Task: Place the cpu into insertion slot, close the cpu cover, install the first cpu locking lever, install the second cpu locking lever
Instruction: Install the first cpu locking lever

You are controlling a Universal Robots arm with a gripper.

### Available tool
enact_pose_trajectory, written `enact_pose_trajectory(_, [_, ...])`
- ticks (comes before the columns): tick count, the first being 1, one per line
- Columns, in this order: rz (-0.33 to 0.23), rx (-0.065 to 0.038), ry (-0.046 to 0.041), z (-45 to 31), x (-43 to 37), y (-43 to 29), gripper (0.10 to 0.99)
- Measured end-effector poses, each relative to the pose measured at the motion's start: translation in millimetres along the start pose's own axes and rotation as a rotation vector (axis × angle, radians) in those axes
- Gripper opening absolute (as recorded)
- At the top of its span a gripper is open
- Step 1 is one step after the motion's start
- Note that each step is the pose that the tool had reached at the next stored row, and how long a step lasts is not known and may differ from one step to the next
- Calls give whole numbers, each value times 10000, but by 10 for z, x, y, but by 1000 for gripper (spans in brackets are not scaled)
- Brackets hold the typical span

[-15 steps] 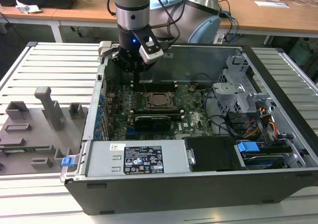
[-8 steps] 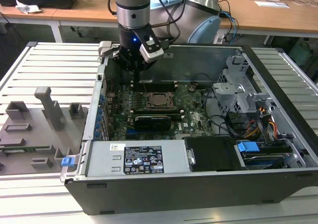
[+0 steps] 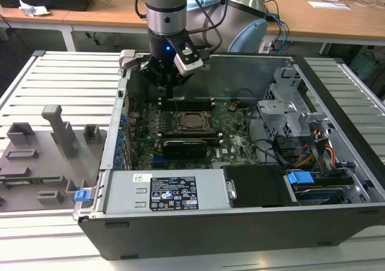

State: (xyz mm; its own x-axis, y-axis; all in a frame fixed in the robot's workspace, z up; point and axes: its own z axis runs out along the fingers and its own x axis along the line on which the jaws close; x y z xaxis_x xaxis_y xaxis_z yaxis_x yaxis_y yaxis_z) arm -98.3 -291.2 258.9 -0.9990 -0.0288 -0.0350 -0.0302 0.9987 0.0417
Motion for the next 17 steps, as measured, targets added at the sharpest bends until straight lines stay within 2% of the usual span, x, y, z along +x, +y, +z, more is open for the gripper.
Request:
enact_pose_trajectory(6, [0, 0, 0, 15, -155, -5, 106])
enact_pose_trajectory(8, [-1, 0, 1, 26, -269, -9, 106])
enact_pose_trajectory(12, [-1, -2, 1, 43, -417, -14, 106])
enact_pose_trajectory(13, [12, -418, -11, 45, -437, -15, 106])
enact_pose_trajectory(14, [23, -729, -25, 62, -450, -17, 106])
enact_pose_trajectory(17, [-276, -727, 2, 202, -495, -23, 106])
